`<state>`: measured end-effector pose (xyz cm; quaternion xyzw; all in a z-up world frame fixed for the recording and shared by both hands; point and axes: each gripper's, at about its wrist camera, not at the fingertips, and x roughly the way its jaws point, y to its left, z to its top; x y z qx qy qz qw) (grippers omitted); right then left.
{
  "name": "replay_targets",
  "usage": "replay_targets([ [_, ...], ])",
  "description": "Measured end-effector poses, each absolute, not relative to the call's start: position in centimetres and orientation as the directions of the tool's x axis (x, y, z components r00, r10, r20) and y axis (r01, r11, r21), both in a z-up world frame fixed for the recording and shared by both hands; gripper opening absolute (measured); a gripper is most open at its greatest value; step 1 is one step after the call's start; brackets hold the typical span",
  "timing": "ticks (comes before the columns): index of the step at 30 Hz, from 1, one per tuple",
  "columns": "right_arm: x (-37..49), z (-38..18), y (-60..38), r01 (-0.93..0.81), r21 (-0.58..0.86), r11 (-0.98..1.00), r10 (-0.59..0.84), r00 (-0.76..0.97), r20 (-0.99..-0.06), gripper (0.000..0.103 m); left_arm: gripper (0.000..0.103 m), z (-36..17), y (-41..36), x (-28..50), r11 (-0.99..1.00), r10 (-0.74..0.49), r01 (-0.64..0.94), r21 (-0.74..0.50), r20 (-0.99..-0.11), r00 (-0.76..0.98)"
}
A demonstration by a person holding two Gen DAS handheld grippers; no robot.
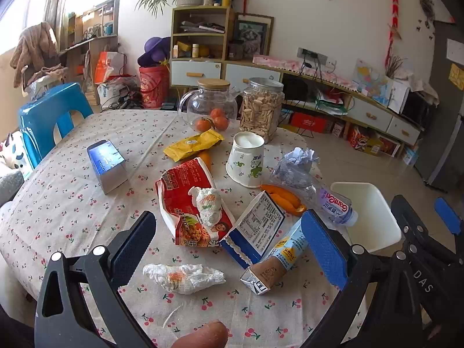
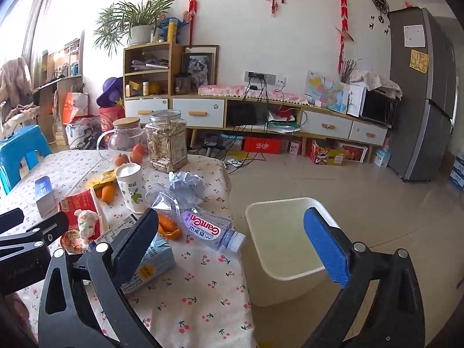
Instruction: Collect trash
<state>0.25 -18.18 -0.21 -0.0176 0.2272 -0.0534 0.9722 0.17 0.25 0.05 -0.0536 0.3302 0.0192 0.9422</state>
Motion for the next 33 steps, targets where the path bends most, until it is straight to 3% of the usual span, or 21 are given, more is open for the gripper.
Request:
replay_targets([
  [33,-0.2,-1.1,-17.2,0.081,-0.046,0.996,-0.093,0.882,-0.463,0.096,0.097,-1.3,0.5,0.7,0.994,0.018,-0.080,-0.068,-0.634,0.773],
])
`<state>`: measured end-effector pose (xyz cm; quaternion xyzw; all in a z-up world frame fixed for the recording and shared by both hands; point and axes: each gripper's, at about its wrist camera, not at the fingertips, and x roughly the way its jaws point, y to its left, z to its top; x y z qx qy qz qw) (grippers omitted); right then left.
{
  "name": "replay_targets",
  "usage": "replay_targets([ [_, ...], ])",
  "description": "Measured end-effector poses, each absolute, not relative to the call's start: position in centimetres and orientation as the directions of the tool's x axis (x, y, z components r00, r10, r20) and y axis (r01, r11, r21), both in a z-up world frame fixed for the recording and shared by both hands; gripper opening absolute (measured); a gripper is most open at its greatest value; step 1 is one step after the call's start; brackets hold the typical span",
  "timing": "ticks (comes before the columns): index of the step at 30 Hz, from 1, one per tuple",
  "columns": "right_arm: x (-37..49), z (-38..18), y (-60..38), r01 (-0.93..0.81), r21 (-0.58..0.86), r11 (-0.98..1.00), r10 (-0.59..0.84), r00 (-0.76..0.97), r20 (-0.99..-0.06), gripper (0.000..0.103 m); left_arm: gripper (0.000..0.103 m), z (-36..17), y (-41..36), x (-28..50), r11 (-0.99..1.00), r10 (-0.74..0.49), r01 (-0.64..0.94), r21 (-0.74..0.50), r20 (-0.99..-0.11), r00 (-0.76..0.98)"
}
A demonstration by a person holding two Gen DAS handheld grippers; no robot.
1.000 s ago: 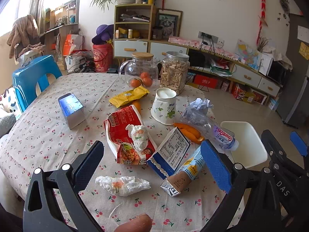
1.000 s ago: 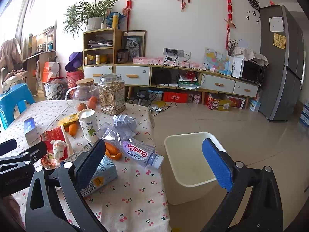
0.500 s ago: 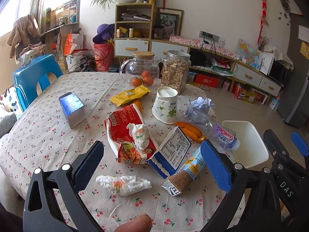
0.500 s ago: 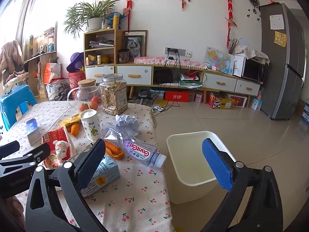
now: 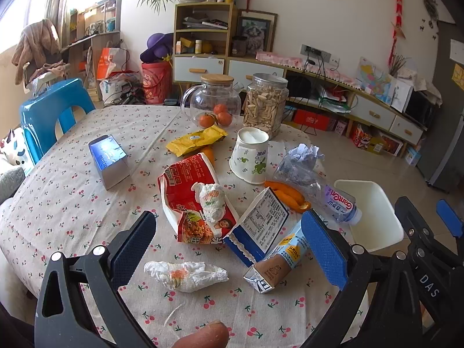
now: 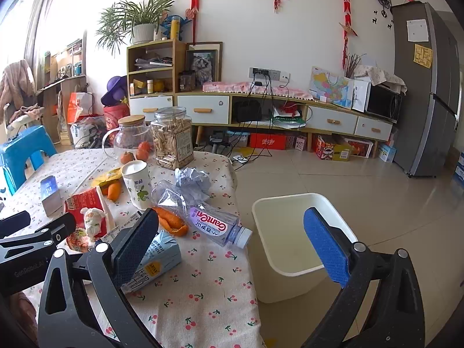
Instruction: Collect trash
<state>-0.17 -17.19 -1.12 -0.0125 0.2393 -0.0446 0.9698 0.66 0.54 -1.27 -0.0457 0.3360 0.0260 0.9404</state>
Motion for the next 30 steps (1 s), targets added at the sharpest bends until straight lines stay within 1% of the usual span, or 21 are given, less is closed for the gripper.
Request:
replay_targets([
  [2,-0.2,-1.1,-17.3,0.084,-0.056,0.995,-0.100,0.896,-0.433,0.096,0.097,-1.3,0.5,0.7,0.995,0.022,-0.081,-0.063,-0.639,0.769],
  [7,-0.1,-1.2,-17.1,0.082,-0.072,0.994,-0.106,0.887,-0.450,0.096,0.097,-1.6,0.5,0.9,0.996,0.045,-0.088,-0.032,-0.654,0.755],
  [9,-0.1,-1.4,-17.0,0.083,-0.072,0.994,-0.106,0.884,-0.455,0.096,0.097,-1.5,0.3,1.0,0.996,0.078,-0.093,0.015,-0.680,0.729],
  [11,-0.2,-1.6,-16.9,0.084,-0.066,0.994,-0.105,0.884,-0.456,0.096,0.097,-1.5,0.3,1.0,0.995,0.089,-0.096,0.029,-0.690,0.718],
  [13,-0.2,-1.8,-16.8,0.082,-0.065,0.995,-0.103,0.880,-0.465,0.096,0.097,-1.5,0.5,1.0,0.994,0.094,-0.101,0.032,-0.697,0.711],
  [16,0.2,-2.0,-16.6,0.066,-0.073,0.995,-0.094,0.855,-0.510,0.096,0.097,-1.3,1.0,0.9,0.992,0.106,-0.119,0.031,-0.714,0.692],
  [17,0.4,-2.1,-16.7,0.059,-0.069,0.996,-0.087,0.850,-0.520,0.096,0.097,-1.3,1.3,0.9,0.991,0.107,-0.130,0.023,-0.719,0.686],
  [19,0.9,-2.2,-16.8,0.042,-0.056,0.998,-0.066,0.816,-0.574,0.096,0.097,-1.4,2.2,1.0,0.988,0.104,-0.155,-0.003,-0.730,0.676],
  [22,1.2,-2.4,-16.7,0.039,-0.040,0.998,-0.056,0.784,-0.618,0.096,0.097,-2.2,3.9,1.3,0.976,0.068,-0.202,-0.081,-0.769,0.635],
  [27,1.5,-2.6,-17.0,0.050,-0.022,0.999,-0.052,0.752,-0.657,0.096,0.097,-4.4,7.0,1.8,0.934,-0.007,-0.296,-0.198,-0.841,0.540],
  [28,1.6,-2.7,-17.1,0.052,-0.032,0.998,-0.061,0.751,-0.657,0.096,0.097,-5.1,7.3,2.0,0.919,-0.038,-0.321,-0.229,-0.862,0.506],
  [30,1.8,-3.0,-17.4,0.056,-0.016,0.998,-0.052,0.736,-0.675,0.096,0.097,-6.1,7.8,2.0,0.903,-0.057,-0.353,-0.246,-0.881,0.470],
])
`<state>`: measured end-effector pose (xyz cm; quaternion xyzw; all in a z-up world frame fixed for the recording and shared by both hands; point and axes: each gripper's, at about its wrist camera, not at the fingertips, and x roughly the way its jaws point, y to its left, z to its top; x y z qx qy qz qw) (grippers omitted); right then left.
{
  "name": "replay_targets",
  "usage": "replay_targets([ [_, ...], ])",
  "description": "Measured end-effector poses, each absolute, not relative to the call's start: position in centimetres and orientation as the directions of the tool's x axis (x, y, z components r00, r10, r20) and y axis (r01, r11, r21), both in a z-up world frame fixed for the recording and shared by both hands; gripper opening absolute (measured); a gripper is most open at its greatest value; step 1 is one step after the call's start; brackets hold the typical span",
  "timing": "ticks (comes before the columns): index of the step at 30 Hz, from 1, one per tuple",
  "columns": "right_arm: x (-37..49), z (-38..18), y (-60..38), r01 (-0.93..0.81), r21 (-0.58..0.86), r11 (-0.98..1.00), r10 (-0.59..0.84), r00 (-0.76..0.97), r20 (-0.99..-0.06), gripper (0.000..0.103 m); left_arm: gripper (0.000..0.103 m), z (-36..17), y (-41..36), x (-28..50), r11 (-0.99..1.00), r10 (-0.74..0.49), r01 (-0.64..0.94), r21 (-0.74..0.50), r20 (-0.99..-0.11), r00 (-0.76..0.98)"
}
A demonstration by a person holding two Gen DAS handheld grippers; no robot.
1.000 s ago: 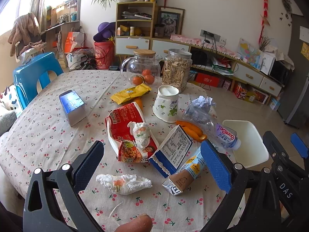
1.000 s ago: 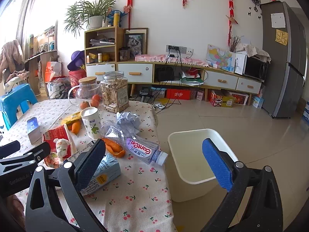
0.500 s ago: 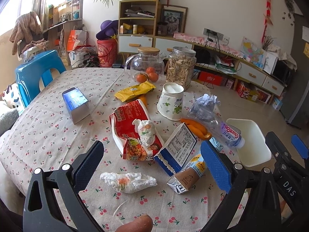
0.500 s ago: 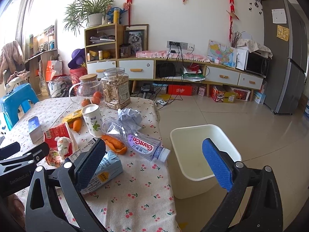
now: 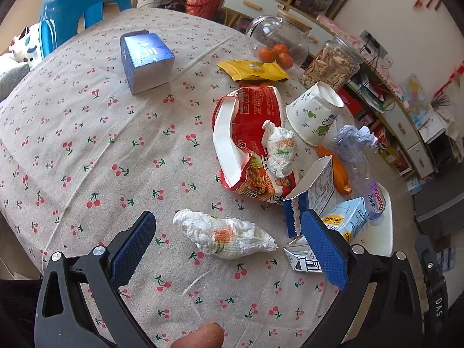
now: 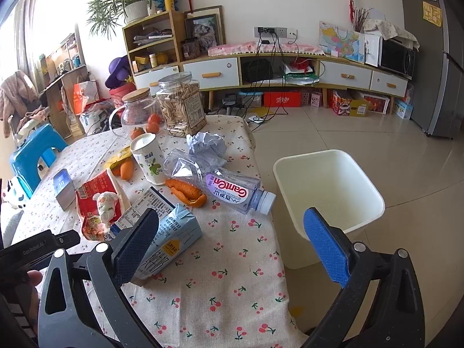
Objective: Collect trash
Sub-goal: 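Grasp the crumpled white plastic wrapper with the left tool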
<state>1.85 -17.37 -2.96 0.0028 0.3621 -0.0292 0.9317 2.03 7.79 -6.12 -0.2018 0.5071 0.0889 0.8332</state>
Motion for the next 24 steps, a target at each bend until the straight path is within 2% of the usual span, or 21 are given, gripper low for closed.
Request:
replay_targets([
  [3,2.2,-3.5,-18.0,0.066,0.021,0.998,-0.032,0.705,-0.709,0.096,0.097,-7.4,7.5,2.3,0.904,-0.059,-0.364,-0.224,-0.910,0.411],
  [8,2.5,-4.3,-19.3,0.098,0.152,0.984,0.052,0.651,-0.758,0.096,0.096,-8.9,7.8,2.1,0.858,-0.152,-0.412,-0.307,-0.917,0.368],
  [11,2.6,-4.7,-19.5,0.105,0.229,0.968,0.114,0.629,-0.769,0.096,0.085,-9.4,7.4,2.1,0.851,-0.143,-0.429,-0.302,-0.920,0.364],
  [16,2.7,-5.1,-19.7,0.111,0.267,0.957,0.145,0.613,-0.776,0.096,0.077,-9.5,6.7,2.3,0.867,-0.095,-0.426,-0.260,-0.923,0.372],
  [18,2.8,-5.4,-20.0,0.118,0.281,0.952,0.157,0.601,-0.784,0.096,0.064,-9.5,6.7,2.2,0.875,-0.077,-0.419,-0.242,-0.924,0.373],
  [20,3.0,-5.7,-20.1,0.126,0.297,0.947,0.172,0.584,-0.794,0.096,0.056,-9.4,6.6,2.7,0.890,-0.074,-0.393,-0.231,-0.923,0.377],
  [24,3.3,-6.2,-19.7,0.130,0.311,0.941,0.190,0.559,-0.807,0.096,0.052,-9.3,6.5,3.0,0.906,-0.079,-0.356,-0.228,-0.919,0.387],
])
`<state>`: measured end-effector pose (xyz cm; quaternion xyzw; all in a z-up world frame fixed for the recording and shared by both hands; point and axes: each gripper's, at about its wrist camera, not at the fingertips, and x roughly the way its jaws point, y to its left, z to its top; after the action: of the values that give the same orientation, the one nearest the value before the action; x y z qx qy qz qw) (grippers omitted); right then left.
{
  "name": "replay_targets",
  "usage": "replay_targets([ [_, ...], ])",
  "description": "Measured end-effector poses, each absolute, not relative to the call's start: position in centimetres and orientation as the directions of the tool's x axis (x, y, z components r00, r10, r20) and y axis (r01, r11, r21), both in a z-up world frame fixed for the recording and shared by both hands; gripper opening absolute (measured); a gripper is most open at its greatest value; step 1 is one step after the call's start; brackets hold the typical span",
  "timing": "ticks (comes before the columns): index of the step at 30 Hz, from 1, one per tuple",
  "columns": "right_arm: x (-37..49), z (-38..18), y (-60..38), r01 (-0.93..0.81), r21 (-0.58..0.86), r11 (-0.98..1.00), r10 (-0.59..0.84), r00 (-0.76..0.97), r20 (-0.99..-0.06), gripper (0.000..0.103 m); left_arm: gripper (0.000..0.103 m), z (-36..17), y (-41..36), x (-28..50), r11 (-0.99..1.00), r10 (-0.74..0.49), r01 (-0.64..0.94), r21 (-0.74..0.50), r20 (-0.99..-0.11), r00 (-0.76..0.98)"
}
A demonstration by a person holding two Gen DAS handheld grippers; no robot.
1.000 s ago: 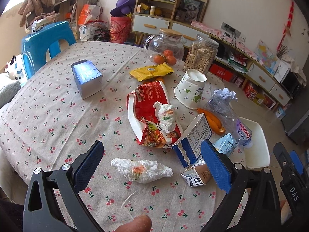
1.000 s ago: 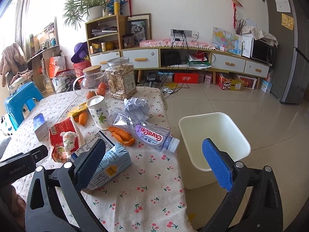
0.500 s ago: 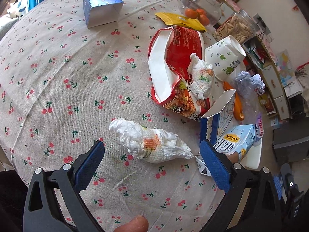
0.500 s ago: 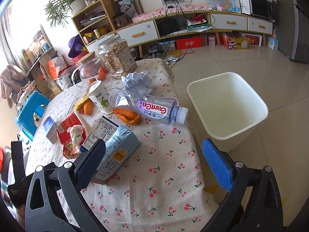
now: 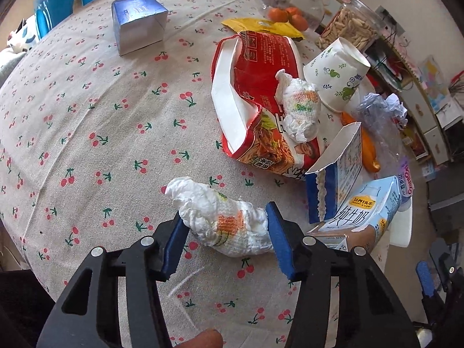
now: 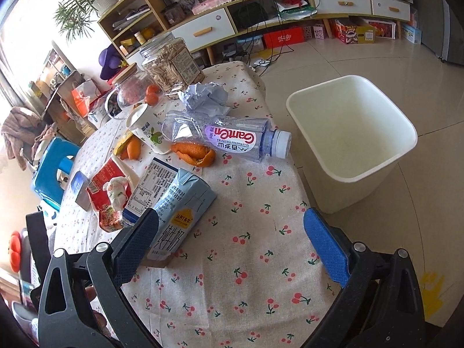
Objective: Collect trash
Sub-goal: 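Grasp the crumpled white plastic wrapper with the left tool, then grasp the light blue drink carton with the right tool while the left tool holds the wrapper, then carry the carton into the white bin and open the right tool while the left tool carries the wrapper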
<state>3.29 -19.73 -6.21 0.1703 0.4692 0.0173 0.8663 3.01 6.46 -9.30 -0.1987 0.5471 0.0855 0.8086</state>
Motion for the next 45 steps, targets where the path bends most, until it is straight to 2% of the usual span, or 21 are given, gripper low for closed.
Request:
replay_targets([
  [7,4.4,-7.1,-18.1,0.131,0.336,0.933,0.225,0.518,-0.825,0.096,0.050,-7.3,7.5,2.0,0.919,-0.088,-0.312,-0.242,-0.895,0.436],
  [16,7.2,-9.4,-13.3,0.128,0.327,0.936,0.238,0.452,-0.859,0.096,0.050,-1.6,7.9,-0.2,0.954,0.028,-0.246,-0.173,-0.763,0.645],
  [21,8.0,-10.7,-12.1,0.140,0.311,0.940,0.227,0.423,-0.877,0.095,0.050,-2.1,7.9,0.5,0.958,0.024,-0.235,-0.165,-0.770,0.637],
  [23,8.1,-11.0,-12.1,0.144,0.320,0.936,0.237,0.414,-0.879,0.087,0.050,-2.3,8.2,0.4,0.956,0.022,-0.239,-0.168,-0.774,0.633],
  [28,8.3,-11.9,-12.3,0.125,0.363,0.923,0.295,0.377,-0.878,0.040,0.050,-2.9,8.9,0.5,0.951,0.023,-0.254,-0.176,-0.779,0.626],
  [30,8.1,-12.0,-12.4,0.110,0.380,0.918,0.316,0.373,-0.872,0.037,0.050,-3.0,9.0,0.5,0.951,0.022,-0.254,-0.176,-0.781,0.625],
  [38,6.6,-9.4,-12.9,0.020,0.341,0.940,0.296,0.450,-0.843,0.035,0.050,-2.8,8.7,0.6,0.954,0.015,-0.239,-0.180,-0.770,0.638],
  [45,5.3,-3.9,-14.2,-0.079,0.272,0.959,0.262,0.612,-0.746,0.030,0.050,-0.9,7.5,1.1,0.953,-0.030,-0.203,-0.223,-0.740,0.671],
])
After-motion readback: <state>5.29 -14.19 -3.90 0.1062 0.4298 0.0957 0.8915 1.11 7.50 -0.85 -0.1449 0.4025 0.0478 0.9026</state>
